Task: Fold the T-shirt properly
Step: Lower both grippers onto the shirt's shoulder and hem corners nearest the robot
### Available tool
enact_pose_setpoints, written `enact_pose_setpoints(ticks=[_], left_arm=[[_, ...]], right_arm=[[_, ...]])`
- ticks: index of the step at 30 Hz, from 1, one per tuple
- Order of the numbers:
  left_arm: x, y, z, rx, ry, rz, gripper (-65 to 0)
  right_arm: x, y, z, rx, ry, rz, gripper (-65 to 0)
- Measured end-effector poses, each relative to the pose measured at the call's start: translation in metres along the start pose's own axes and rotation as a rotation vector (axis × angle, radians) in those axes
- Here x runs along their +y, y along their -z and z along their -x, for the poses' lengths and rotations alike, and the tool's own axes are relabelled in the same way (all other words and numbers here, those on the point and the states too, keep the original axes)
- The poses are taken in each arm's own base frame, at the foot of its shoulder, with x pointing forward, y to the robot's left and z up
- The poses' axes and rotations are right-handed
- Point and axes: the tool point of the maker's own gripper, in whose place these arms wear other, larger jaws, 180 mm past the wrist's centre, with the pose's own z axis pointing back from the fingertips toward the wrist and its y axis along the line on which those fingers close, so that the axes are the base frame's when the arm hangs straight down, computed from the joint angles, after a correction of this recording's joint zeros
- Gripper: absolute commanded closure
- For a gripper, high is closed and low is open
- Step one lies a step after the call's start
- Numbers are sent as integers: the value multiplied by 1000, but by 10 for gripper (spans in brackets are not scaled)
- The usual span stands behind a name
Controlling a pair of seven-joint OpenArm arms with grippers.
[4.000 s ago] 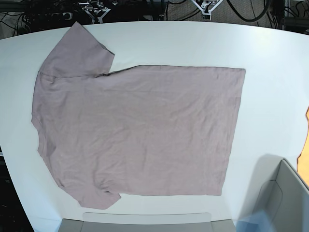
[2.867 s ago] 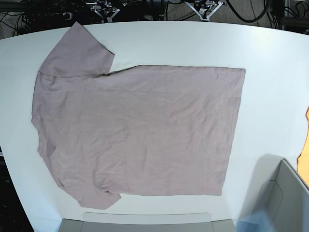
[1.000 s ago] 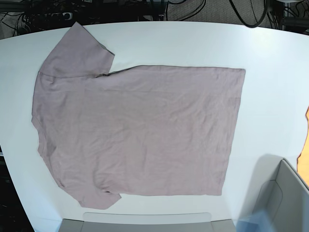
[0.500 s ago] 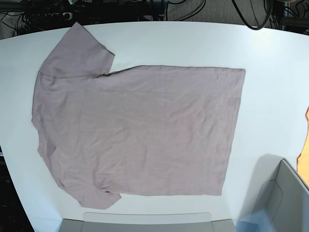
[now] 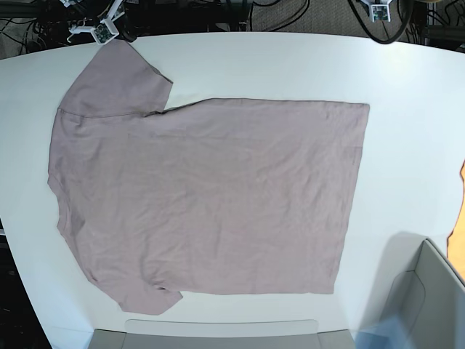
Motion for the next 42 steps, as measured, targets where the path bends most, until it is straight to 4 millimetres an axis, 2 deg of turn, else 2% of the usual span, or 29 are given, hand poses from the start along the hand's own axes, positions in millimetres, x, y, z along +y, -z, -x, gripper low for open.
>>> enact_pose_setpoints(ticks=[4, 7, 12, 16, 19, 22, 24, 26, 29, 33, 35, 39, 42], left_arm=[[0, -1, -13, -35, -2, -3, 0], [-2, 8, -31, -82, -19, -4, 0], [-5, 22, -69, -182, -44, -6, 0], [-7, 29, -96, -249, -66, -8, -1], [-6, 33, -109, -282, -58, -8, -1], [0, 35, -119, -308, -11, -6, 0], [5, 37, -129, -332, 16, -10, 0], [8, 38, -137, -351, 36, -14, 0], [11, 40, -148, -377, 49, -17, 0], [10, 41, -159, -403, 37, -17, 0], [10, 41, -161, -404, 31, -19, 0], [5, 49, -155, -324, -16, -18, 0], [-1, 55, -152, -265, -40, -3, 0]], right_arm=[[-12, 8, -38, -48, -48, 32, 0], [-20, 13, -50, -58, -73, 52, 0], [-25, 15, -57, -72, -81, 62, -11], [-29, 20, -55, -39, 40, 65, -106], [-35, 15, -58, -39, 134, 26, -161], [-23, 4, -68, -101, 130, -101, -197], [-32, -4, -73, -157, 158, -71, -204], [-52, -7, -68, -171, 208, 32, -204], [-77, -5, -41, -81, 210, 142, -204], [-82, 7, -18, -55, 305, 145, -204], [-90, 6, -5, -51, 367, 163, -204], [-113, -7, 15, -78, 494, 212, -204], [-130, -20, 47, -37, 620, 254, -204]])
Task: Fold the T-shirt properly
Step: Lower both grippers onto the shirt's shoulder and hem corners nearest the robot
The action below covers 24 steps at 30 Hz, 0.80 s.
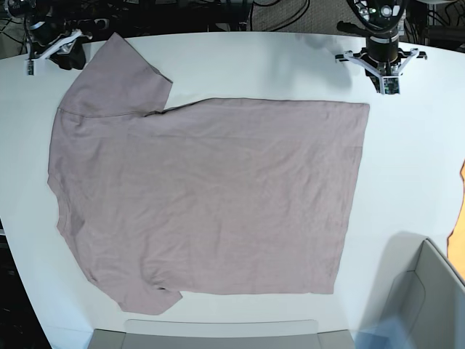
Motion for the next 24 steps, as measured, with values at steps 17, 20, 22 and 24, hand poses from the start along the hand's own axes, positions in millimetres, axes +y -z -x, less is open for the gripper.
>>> enact_pose_setpoints(ticks=[17, 20, 22, 24], left_arm=[[-24, 10, -21, -18, -14, 52, -5], [-27, 12, -27, -29, -21, 58, -30], [-34, 13, -32, -39, -65, 95, -60], [-44, 12, -33, -33, -132, 150, -94]], right_arm=[[24, 47, -2, -44, 129, -169, -204], [41, 50, 4, -42, 167, -209, -204], [47, 50, 9, -15, 170, -231, -204], [48, 49, 9, -8, 159, -231, -204]])
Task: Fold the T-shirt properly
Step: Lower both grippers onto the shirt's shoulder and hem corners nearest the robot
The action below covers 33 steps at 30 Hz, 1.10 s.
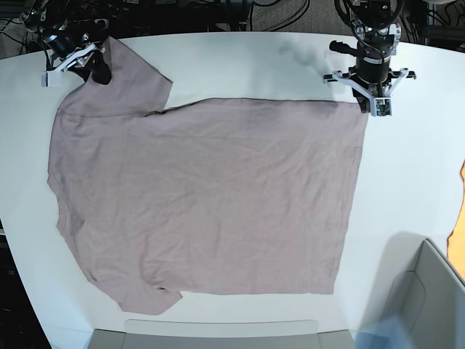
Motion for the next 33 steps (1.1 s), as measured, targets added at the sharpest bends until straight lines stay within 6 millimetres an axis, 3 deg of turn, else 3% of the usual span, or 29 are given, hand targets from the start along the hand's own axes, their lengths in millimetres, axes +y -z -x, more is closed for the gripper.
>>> enact_pose_setpoints(ticks=[5, 11, 15, 17, 20, 23, 25, 33], left_arm=[[-12, -2, -4, 4, -204, 120, -190], [9, 7, -31, 21, -464, 184, -218], [20, 36, -17, 221, -544, 225, -218], [30, 50, -22, 223, -585, 222, -218], [44, 57, -15, 243, -590, 203, -218], [53, 61, 12, 322, -605, 168, -217], [58, 62, 21, 341, -601, 155, -217], [35, 70, 29, 355, -569, 204, -217]], right_arm=[[3, 1, -3, 18, -42, 8, -204], [4, 0, -6, 48, -89, 17, -204], [5, 1, -7, 50, -92, 17, -204], [4, 1, -6, 53, -92, 17, -204], [5, 2, -8, 50, -93, 16, -204], [5, 2, -9, 48, -94, 15, -204], [5, 2, -8, 49, -94, 16, -204], [6, 5, -11, 50, -100, 12, -204]])
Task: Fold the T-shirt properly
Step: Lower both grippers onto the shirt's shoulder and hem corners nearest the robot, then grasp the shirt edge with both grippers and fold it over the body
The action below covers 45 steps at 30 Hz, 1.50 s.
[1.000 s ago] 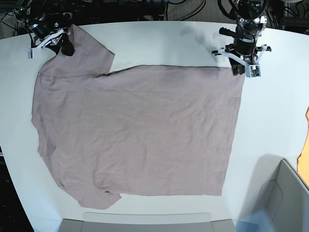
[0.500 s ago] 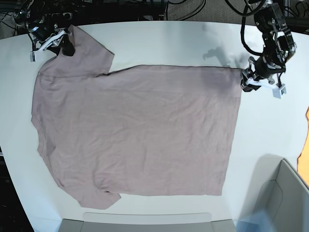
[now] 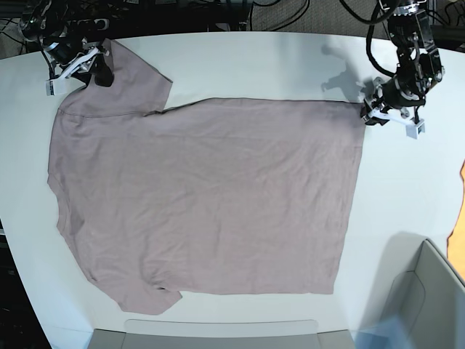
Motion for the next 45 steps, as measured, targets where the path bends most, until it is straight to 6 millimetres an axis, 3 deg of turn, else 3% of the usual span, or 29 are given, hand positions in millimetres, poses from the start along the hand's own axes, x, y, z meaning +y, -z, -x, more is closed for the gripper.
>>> enact_pose_setpoints(ticks=[7, 10, 13, 15, 21, 26, 29, 38, 41, 45], left_arm=[[-17, 9, 13, 33, 49, 28, -204], [-22, 12, 20, 51, 64, 36, -128], [-19, 14, 22, 59, 55, 32, -2], [-16, 17, 27, 77, 34, 40, 0], [-13, 17, 27, 84, 21, 42, 0], [13, -4, 21, 34, -35, -6, 0], [30, -20, 14, 3, -44, -47, 0], [58, -57, 23, -18, -39, -138, 0], [57, -69, 13, -59, -21, -147, 0], [49, -68, 4, -83, -11, -128, 0]], right_arm=[[1, 2, -2, 0, -5, -2, -203], [1, 2, -3, 0, -6, -1, -175], [-1, 2, -2, 5, -3, 7, -64], [-2, 2, 0, 14, -1, 11, 0], [-5, -2, 0, 35, -23, 21, 0], [-4, -22, 6, 94, -108, 76, 0], [1, -34, -1, 72, -143, 90, 0], [1, -70, -15, 47, -227, 166, 0], [3, -70, -17, 43, -236, 164, 0], [3, -65, -31, 12, -252, 165, 0]])
